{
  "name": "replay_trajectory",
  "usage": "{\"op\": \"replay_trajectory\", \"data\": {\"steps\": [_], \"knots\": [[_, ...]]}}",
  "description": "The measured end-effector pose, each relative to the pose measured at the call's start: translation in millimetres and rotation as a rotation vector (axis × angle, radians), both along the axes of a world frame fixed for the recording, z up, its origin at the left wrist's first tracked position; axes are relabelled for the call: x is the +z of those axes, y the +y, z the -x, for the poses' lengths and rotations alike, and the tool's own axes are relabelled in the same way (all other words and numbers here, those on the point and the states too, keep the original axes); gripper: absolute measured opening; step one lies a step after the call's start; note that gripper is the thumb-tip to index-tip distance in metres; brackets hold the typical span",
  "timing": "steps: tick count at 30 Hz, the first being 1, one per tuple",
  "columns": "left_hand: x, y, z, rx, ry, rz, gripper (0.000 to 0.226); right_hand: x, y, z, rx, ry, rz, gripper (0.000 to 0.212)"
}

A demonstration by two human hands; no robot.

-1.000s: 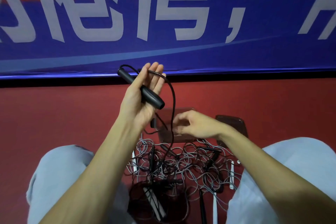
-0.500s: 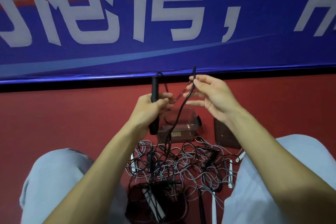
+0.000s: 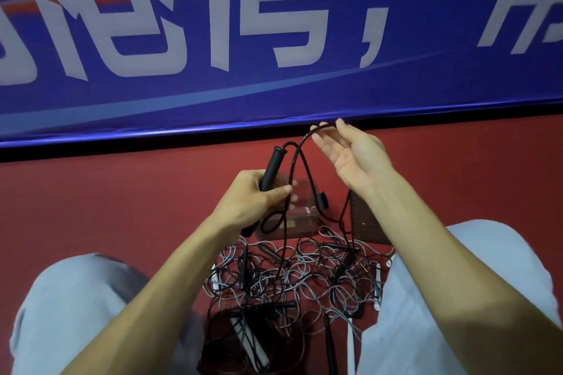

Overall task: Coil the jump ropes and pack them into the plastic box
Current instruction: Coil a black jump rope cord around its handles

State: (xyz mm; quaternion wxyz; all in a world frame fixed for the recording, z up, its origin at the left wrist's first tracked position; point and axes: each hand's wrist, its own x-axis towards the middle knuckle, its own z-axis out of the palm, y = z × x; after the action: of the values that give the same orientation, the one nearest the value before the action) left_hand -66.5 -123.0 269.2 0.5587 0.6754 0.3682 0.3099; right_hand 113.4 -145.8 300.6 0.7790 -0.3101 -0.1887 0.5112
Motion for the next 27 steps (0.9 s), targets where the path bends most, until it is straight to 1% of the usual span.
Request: {"op": "replay_trajectory", "data": {"steps": [2,3,6,9,11,13,14,15,16,18,20,24,27], "knots": [[1,0,-1,0.044,-0.076,0.064,0.006,0,0,2,-0.005,-0.106,0.047,0.005],[4,0,-1,0.062,-0.145,0.117,0.006,0,-1,4,0.001,-0.182,0.069,0.004],[15,0,0,0.118,-0.375,0.303,0.006,-4,-2,8,0.041,-0.466,0.136,0.007],[23,5,5,0.174,-0.547,0.398,0.005,-12,-3,18,0.134,-0.764,0.21,0.016],[27,7,8,0.201,-0.64,0.434,0.006,-22,-1,25,0.258,-0.876,0.224,0.025],[27,9,10,0.232,-0.676,0.43,0.009,-32,0,33,0.411,-0.976,0.205,0.042],[27,11,11,0.247,-0.681,0.416,0.009,-37,1,36,0.481,-1.011,0.198,0.049],[28,13,13,0.263,-0.686,0.397,0.009,-41,1,39,0.542,-1.02,0.196,0.051],[28,16,15,0.282,-0.695,0.377,0.009,-43,1,42,0.605,-1.009,0.193,0.049],[31,24,20,0.328,-0.733,0.359,0.008,-48,0,46,0.722,-1.008,0.173,0.036],[34,30,28,0.359,-0.768,0.363,0.007,-49,-3,48,0.789,-1.079,0.152,0.023],[36,36,37,0.418,-0.842,0.365,0.004,-47,-6,48,0.724,-1.216,0.12,0.015],[35,42,41,0.526,-0.952,0.421,0.009,-47,-5,45,0.601,-1.282,0.164,0.018]]}}
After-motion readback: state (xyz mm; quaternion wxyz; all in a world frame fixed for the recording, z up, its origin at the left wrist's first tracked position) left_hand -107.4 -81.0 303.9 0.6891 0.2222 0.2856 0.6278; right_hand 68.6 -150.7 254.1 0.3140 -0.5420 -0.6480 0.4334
